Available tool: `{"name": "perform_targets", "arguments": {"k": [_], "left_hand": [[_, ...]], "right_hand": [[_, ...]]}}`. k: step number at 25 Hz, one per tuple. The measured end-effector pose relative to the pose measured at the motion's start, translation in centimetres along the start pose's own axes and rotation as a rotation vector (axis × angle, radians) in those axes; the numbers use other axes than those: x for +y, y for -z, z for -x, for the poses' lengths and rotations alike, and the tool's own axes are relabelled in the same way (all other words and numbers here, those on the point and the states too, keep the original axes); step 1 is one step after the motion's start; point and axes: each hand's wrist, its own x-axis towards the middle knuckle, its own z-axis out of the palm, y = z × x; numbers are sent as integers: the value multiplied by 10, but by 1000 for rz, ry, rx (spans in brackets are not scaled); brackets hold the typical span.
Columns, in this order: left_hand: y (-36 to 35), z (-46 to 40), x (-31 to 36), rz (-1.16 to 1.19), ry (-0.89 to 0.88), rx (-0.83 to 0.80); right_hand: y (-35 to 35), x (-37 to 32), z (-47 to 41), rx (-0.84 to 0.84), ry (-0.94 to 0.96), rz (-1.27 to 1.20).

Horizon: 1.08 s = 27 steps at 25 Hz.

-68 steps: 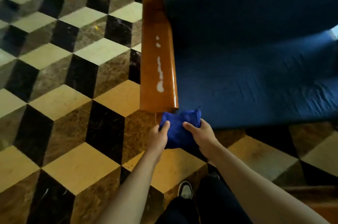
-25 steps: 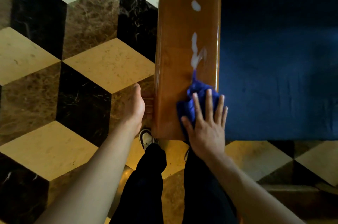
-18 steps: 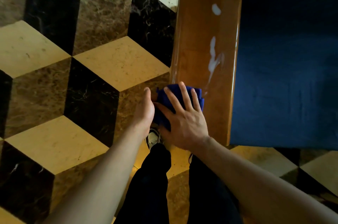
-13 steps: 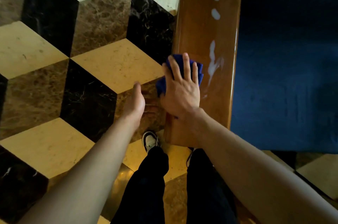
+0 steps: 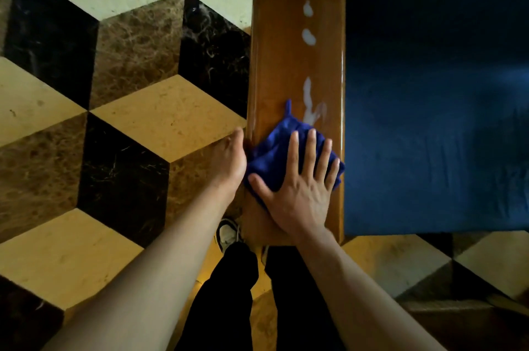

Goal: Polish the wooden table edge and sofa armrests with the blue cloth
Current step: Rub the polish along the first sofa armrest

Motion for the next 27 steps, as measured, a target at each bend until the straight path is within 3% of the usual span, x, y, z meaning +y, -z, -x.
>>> {"name": "perform_targets", "arguments": {"k": [2, 5, 9, 12, 14, 15, 17, 20, 24, 27], "left_hand": [[-13, -8, 16, -16, -70, 51], [-23, -30, 37, 68, 9, 79], [-18, -38, 44, 23, 74, 48], [-15, -38, 51, -11, 113, 40], [-16, -35, 60, -63, 119, 45], [-19, -34, 65, -98, 102, 48], [-23, -33, 74, -172, 58, 65], [-29, -42, 93, -156, 64, 105], [-31, -64, 108, -79, 61, 108], [-32, -79, 115, -178, -94, 29]], "right_hand": [[10, -4, -49, 29, -36, -19], [29, -2, -134, 15, -65, -63], [53, 17, -219, -11, -299, -322], [58, 45, -218, -58, -471, -729], [52, 61, -174, -100, -508, -839], [46, 63, -144, -105, -484, -814], [35, 55, -82, -131, -349, -536], [35, 25, -76, -176, -145, -113], [56, -6, -187, -82, -140, -96], [68, -5, -281, 14, -314, -296]]}}
